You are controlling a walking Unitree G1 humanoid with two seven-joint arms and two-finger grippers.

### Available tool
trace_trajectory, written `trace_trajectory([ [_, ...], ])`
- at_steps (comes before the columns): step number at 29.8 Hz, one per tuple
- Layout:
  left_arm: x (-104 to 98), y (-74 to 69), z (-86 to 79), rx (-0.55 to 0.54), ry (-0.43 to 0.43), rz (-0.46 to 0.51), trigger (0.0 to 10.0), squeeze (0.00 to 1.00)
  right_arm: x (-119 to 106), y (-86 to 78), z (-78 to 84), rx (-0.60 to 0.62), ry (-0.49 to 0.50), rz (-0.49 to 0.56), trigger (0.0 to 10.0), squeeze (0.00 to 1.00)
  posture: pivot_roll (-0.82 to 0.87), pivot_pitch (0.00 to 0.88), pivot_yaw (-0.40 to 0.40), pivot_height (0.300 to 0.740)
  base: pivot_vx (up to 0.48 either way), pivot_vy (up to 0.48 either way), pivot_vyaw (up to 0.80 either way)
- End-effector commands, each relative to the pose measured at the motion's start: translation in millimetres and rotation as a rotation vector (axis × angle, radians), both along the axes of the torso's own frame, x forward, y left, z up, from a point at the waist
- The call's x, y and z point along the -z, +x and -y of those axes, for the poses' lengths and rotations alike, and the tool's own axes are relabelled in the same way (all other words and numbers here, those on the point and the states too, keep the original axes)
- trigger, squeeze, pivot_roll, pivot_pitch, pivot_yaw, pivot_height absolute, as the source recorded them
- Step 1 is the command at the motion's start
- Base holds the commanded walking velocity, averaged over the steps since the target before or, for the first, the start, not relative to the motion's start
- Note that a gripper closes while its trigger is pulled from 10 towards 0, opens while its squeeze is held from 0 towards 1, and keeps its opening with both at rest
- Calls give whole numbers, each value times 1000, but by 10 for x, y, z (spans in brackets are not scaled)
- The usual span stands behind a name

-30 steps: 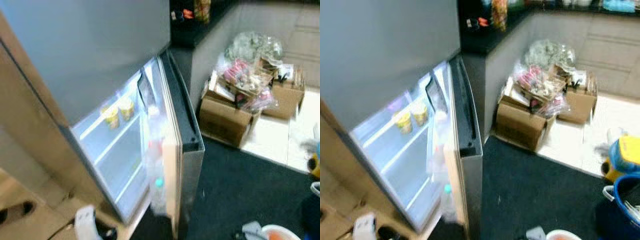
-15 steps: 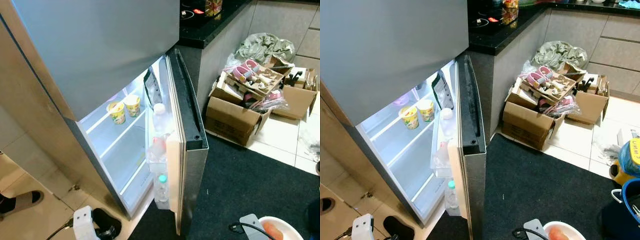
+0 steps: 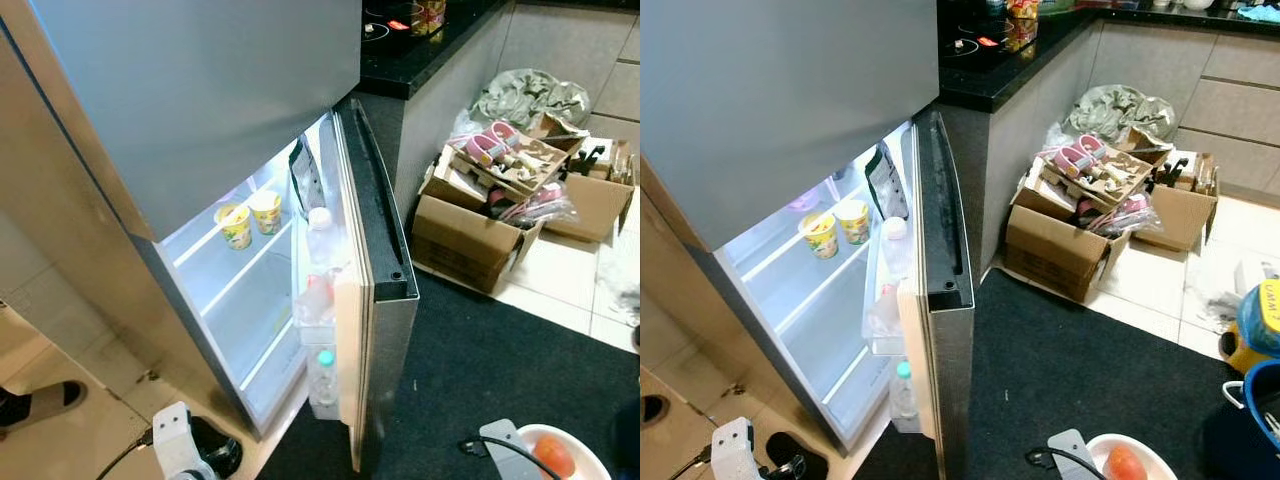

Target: Restocking fridge

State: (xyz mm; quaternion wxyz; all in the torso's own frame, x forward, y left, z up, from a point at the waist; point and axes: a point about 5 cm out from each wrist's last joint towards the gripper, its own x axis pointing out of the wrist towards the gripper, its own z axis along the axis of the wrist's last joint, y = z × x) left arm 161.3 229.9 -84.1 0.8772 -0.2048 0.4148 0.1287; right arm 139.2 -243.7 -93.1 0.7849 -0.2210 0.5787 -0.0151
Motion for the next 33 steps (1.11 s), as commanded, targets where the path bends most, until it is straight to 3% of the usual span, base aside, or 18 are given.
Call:
trace_trajectory([
  [1, 14, -4, 37, -20, -17, -10, 10000, 0, -25, 69, -2, -5, -1, 25, 10000, 0, -5, 0, 21, 740, 0, 0, 0],
  [33, 54, -146, -30, -59, -15, -33, 10000, 0, 29, -72, -19, -4, 1, -11, 10000, 0, 8, 0, 28, 740, 0, 0, 0],
])
